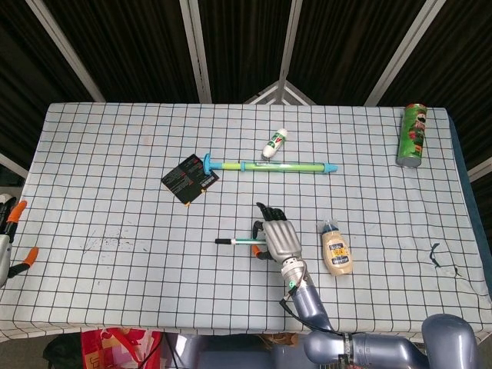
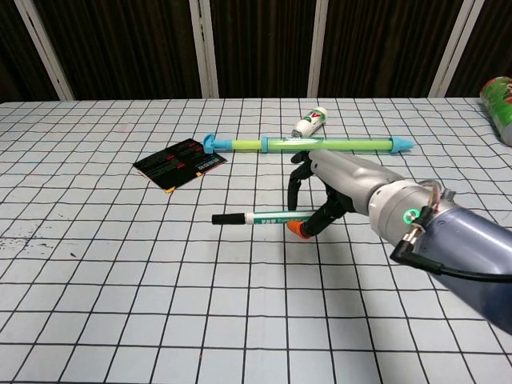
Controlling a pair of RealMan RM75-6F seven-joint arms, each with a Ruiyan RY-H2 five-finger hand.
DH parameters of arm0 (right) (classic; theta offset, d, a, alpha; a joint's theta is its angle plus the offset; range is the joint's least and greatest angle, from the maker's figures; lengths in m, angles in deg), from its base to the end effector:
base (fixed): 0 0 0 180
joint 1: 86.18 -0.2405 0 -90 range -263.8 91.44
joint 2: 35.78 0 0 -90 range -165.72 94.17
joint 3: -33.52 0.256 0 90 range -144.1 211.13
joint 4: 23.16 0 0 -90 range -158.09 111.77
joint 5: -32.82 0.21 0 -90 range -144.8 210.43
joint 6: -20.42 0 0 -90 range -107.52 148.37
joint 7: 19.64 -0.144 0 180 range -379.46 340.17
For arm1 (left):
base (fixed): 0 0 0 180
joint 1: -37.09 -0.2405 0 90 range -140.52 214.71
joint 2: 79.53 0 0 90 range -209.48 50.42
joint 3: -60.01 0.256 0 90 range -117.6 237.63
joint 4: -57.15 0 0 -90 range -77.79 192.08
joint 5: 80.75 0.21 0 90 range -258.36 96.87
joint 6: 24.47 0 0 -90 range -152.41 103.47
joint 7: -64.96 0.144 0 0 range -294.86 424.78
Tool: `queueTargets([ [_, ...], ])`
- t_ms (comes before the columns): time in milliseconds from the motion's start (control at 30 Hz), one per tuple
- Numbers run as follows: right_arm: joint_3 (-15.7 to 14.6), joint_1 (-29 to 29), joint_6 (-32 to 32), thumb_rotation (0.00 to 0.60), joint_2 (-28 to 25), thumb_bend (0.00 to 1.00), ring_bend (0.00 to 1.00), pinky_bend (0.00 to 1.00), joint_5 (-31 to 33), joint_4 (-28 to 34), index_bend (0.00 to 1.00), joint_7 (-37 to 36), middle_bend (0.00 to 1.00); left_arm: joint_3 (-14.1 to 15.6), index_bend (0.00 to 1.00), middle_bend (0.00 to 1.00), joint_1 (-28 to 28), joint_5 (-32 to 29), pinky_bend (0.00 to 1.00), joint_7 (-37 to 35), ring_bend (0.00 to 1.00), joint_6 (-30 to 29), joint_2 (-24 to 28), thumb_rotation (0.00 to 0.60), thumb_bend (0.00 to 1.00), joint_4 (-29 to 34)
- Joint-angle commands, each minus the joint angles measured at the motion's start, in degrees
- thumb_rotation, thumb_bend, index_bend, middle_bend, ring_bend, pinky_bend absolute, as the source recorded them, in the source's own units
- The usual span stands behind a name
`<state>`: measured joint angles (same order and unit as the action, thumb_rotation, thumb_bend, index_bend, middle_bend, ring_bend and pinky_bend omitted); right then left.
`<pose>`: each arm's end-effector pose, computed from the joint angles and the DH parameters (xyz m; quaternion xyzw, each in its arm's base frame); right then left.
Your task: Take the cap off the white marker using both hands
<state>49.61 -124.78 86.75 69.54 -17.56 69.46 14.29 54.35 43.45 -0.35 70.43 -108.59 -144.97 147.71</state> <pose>-0.0912 -0.2939 -0.0704 0.6546 -0.5001 0.3972 0.4045 -0.3197 0.1994 0.1650 -0.5800 -0.3639 -0.3607 0.6333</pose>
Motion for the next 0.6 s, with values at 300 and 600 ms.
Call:
queueTargets([
  [300, 1.8, 1.0, 8.0, 0.600, -9.1, 0.42, 0.12, 0.10, 0.3, 19.6, 0.71, 7.5, 0.07, 0.0, 0.10, 0.02, 2.3, 6.0, 0.02, 1.1, 0.00, -1.4, -1.7, 0.600, 0.42, 7.0],
  [600, 7.0, -3.9, 12.7, 0.600, -7.2, 0.42, 0.12, 0.10, 7.1, 26.4, 0.72, 14.4, 0.07, 0.5, 0.15, 0.02, 4.1, 11.3, 0.02, 6.1, 0.00, -2.0, -4.1, 0.600, 0.40, 14.7],
])
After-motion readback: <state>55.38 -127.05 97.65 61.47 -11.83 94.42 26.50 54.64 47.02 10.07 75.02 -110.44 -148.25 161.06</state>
